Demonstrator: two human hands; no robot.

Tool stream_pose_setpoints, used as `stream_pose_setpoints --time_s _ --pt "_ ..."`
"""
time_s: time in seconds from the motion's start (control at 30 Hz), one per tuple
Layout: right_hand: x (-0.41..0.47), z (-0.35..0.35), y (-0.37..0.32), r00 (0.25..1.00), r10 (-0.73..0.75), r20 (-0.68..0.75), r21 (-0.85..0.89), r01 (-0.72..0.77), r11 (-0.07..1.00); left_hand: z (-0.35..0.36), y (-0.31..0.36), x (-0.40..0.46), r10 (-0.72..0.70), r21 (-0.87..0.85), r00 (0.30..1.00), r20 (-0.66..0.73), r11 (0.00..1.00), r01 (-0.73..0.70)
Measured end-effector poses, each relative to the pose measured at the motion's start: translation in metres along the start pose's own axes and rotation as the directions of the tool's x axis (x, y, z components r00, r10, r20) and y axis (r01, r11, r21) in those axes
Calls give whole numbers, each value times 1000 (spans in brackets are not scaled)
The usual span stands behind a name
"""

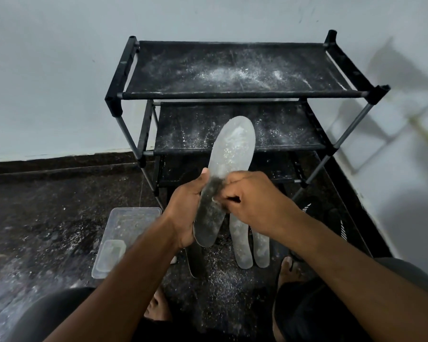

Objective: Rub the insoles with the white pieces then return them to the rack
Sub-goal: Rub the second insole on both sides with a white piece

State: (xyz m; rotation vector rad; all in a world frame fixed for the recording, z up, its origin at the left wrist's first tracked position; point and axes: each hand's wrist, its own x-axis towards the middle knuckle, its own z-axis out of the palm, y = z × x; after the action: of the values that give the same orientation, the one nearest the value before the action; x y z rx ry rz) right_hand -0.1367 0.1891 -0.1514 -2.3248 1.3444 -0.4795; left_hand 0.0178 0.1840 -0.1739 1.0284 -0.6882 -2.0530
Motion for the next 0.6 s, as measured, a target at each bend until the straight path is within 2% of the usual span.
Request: stream_pose_setpoints --time_s 0.07,0.17,0.2,0.27,0.37,0.4,0.43,0.53,0.6 --pt "0 -9 3 1000 26 17 52 -27 998 2 0 -1 2 32 1000 0 999 -2" --pt "6 -18 11 970 80 -230 67 -66 996 8 -5 -2 0 131 1000 7 991 -1" --pt "8 -18 10 959 97 -267 78 -79 994 9 -5 -2 -5 141 1000 13 990 3" --pt "8 -14 7 971 118 -207 84 -102 991 11 -4 -3 -20 124 999 34 992 16" --pt "-1 -6 6 998 65 18 111 -67 992 8 -1 -4 -35 44 998 42 998 33" --pt "-2 -5 6 998 38 55 99 -43 994 8 0 -5 -33 25 999 40 999 32" --pt "-2 -6 8 999 20 39 74 -23 997 7 0 -4 -31 10 999 41 999 30" --pt "4 -10 12 982 41 -183 28 -36 999 10 0 -2 -38 -17 998 48 999 39" --pt "5 -8 8 985 50 -168 39 -44 998 8 0 -1 -45 -18 998 49 999 46"
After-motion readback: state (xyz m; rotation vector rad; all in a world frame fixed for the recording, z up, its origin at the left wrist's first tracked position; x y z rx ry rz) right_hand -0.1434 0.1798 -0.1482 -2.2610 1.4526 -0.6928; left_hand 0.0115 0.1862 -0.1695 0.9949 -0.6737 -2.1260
